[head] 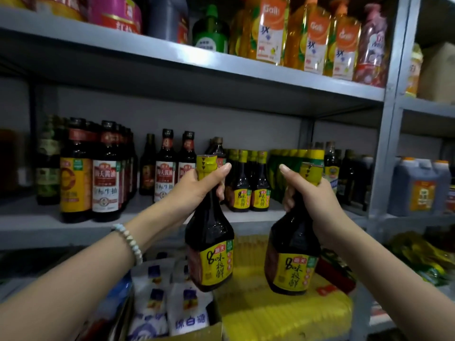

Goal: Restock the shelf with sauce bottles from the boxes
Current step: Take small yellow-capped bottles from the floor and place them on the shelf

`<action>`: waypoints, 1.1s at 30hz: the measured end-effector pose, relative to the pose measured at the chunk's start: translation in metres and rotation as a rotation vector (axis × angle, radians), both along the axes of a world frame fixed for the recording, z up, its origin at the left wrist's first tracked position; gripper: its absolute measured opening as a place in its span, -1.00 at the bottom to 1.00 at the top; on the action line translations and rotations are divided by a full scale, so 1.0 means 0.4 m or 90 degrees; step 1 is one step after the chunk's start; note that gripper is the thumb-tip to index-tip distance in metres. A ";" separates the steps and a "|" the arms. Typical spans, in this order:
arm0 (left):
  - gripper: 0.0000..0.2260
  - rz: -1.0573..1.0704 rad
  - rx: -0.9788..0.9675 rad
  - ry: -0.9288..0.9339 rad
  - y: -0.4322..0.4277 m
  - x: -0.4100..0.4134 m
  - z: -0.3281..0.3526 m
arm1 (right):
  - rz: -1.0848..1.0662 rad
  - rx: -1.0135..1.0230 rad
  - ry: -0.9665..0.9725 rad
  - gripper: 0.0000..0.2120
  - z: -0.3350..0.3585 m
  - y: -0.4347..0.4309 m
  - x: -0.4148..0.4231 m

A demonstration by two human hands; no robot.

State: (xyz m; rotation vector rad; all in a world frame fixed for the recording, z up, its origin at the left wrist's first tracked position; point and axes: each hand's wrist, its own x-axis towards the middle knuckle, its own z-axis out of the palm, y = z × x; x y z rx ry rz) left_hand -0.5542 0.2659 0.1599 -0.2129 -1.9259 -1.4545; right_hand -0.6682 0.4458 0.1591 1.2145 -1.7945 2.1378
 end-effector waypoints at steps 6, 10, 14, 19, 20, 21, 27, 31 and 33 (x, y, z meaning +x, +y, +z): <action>-0.61 -0.008 0.006 -0.017 -0.052 -0.114 0.062 | 0.010 -0.024 -0.014 -0.49 0.076 -0.075 -0.155; -0.58 0.019 0.058 -0.008 -0.082 -0.232 0.093 | 0.022 -0.041 0.011 -0.47 0.123 -0.139 -0.264; -0.60 0.101 0.058 0.027 -0.099 -0.345 0.129 | 0.056 -0.038 0.026 -0.48 0.160 -0.195 -0.369; -0.58 0.154 0.063 0.056 -0.119 -0.466 0.136 | 0.072 -0.014 0.033 -0.51 0.158 -0.245 -0.476; -0.58 0.159 0.074 0.060 -0.121 -0.485 0.133 | 0.076 -0.009 0.031 -0.51 0.152 -0.255 -0.493; -0.58 0.163 0.082 0.062 -0.121 -0.502 0.131 | 0.079 -0.004 0.029 -0.52 0.146 -0.265 -0.510; -0.58 0.182 0.043 0.037 -0.119 -0.576 0.103 | 0.123 0.015 -0.016 -0.51 0.108 -0.311 -0.583; -0.60 0.175 0.052 0.023 -0.127 -0.599 0.078 | 0.146 0.022 -0.033 -0.48 0.083 -0.331 -0.604; -0.60 0.177 0.052 0.015 -0.137 -0.608 0.066 | 0.151 0.025 -0.028 -0.49 0.078 -0.334 -0.609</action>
